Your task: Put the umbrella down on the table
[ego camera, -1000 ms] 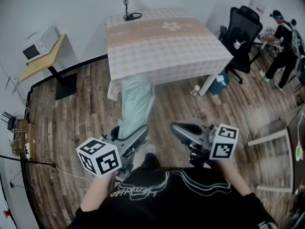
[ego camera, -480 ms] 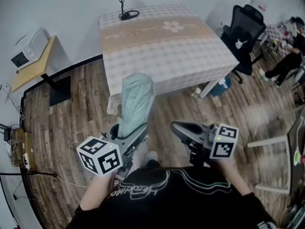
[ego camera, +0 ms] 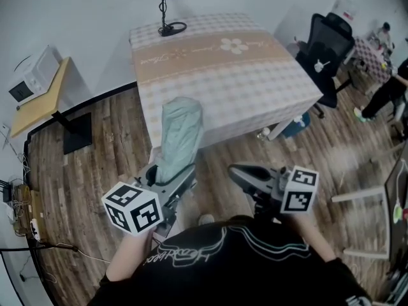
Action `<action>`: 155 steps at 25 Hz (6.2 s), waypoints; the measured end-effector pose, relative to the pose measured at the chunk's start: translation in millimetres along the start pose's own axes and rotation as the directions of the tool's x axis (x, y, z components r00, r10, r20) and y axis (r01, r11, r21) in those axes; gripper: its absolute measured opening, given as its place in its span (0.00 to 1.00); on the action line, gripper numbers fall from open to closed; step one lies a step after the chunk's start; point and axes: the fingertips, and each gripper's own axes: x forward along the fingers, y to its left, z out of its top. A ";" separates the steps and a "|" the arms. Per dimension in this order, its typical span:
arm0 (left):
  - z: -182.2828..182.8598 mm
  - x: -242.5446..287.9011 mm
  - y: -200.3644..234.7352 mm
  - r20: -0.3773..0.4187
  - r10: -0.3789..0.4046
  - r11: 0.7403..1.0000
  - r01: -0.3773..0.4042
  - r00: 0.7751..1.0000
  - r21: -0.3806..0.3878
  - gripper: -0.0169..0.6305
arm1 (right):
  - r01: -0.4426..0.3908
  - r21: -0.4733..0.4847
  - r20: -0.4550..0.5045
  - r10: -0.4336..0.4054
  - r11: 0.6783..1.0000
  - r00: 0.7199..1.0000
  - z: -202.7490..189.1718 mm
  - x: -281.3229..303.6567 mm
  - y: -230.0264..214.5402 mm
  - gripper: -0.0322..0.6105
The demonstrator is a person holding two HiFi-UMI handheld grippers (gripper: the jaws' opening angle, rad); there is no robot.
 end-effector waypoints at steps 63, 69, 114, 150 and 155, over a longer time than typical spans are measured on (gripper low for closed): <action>56.9 234.3 262.9 -0.230 0.371 0.928 -0.352 0.900 0.120 0.44 | -0.071 0.220 -0.126 0.100 0.973 0.987 123.6 114.0 -316.9 0.07; 39.0 253.0 290.7 -0.277 0.406 0.914 -0.384 0.871 0.132 0.44 | -0.061 0.244 -0.146 0.099 0.968 0.984 124.3 119.9 -339.6 0.07; -26.9 308.5 339.0 -0.470 0.435 0.897 -0.414 0.768 0.154 0.50 | -0.092 0.278 -0.111 0.127 0.956 0.986 153.7 127.1 -386.9 0.07; 62.2 86.3 58.9 0.082 0.064 0.994 -0.057 0.995 -0.095 0.08 | -0.179 0.070 -0.070 0.184 0.981 0.981 75.5 65.9 -116.0 0.07; 69.8 61.4 26.1 0.148 0.017 0.999 -0.010 0.989 -0.051 0.02 | -0.206 0.057 -0.080 0.210 0.977 0.974 63.7 62.9 -86.6 0.07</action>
